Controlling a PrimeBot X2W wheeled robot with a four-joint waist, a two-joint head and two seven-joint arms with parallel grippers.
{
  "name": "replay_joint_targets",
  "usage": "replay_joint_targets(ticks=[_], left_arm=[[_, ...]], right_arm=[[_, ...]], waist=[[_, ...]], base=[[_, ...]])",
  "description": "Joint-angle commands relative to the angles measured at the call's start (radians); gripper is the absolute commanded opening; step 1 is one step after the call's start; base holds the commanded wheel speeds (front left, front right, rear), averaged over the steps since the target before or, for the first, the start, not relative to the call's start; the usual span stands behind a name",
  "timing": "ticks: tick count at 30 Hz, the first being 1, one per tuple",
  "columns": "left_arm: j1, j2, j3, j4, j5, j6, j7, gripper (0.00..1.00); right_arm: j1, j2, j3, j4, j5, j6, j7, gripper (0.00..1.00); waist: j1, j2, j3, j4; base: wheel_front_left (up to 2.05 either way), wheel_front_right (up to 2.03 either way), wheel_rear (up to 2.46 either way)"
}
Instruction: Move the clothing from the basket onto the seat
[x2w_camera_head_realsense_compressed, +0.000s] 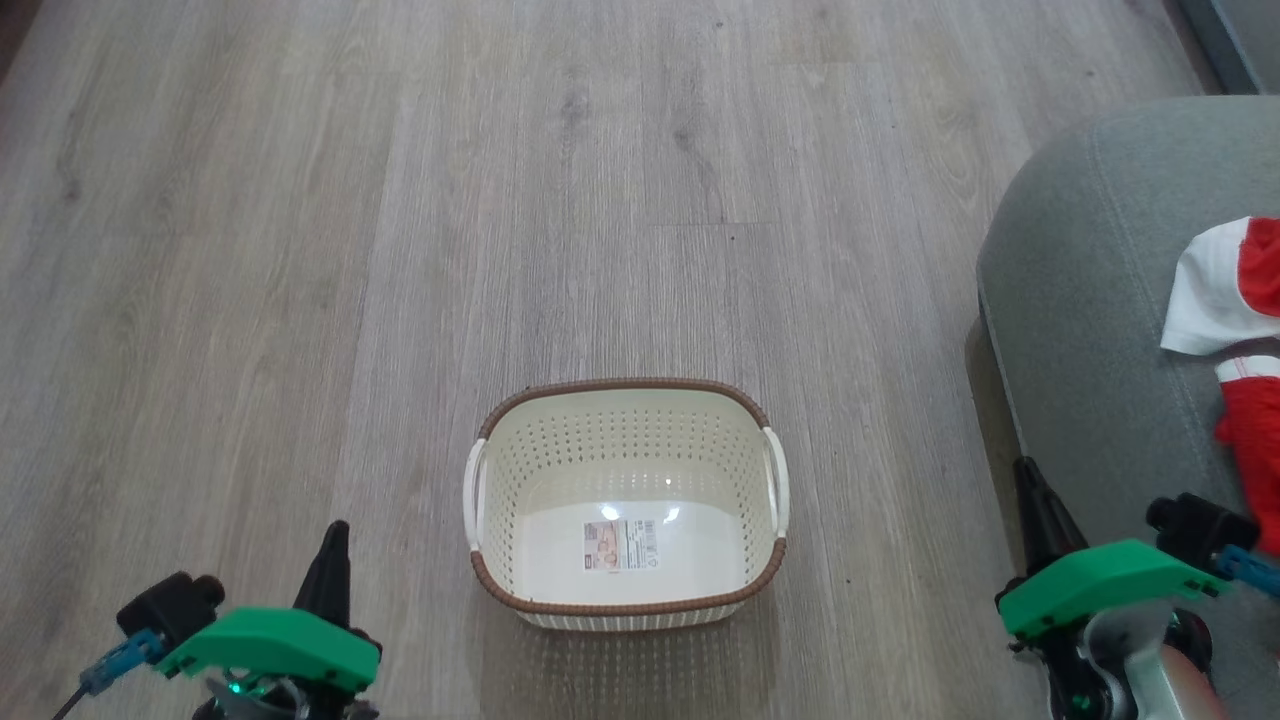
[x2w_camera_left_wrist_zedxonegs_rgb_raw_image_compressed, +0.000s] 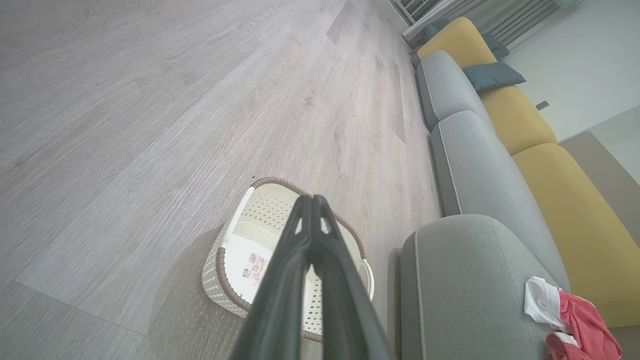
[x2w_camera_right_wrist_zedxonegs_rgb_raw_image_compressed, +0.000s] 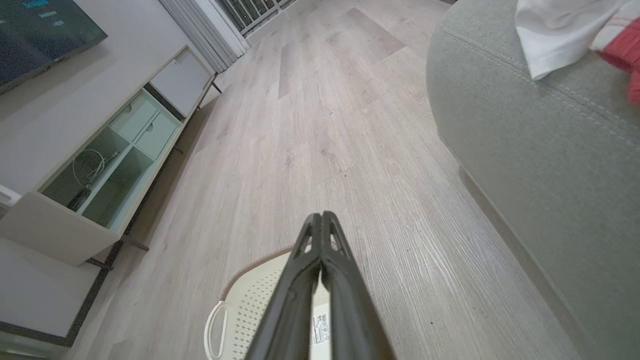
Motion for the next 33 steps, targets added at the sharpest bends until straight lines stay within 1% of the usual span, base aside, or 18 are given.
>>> replay_joint_targets(ticks=[1,33], left_arm=[[-0.048,0.004,0.022,-0.036,-0.023,-0.005,0.005,0.0],[-0.055,0.004,0.062,-0.095,-0.358,-0.019,0.096,0.0]], right_arm=[[-0.028,-0.001,0.002,-0.037,0.028,0.0,0.005,0.0],[-0.023,0.008,-0.028,-0.1,0.448,0.0,0.098,0.0]], waist=[[0.0,0.0,0.0,0.0],[0.0,0.0,-0.014,-0.005]], base=[[0.0,0.0,0.0],[0.0,0.0,0.0]])
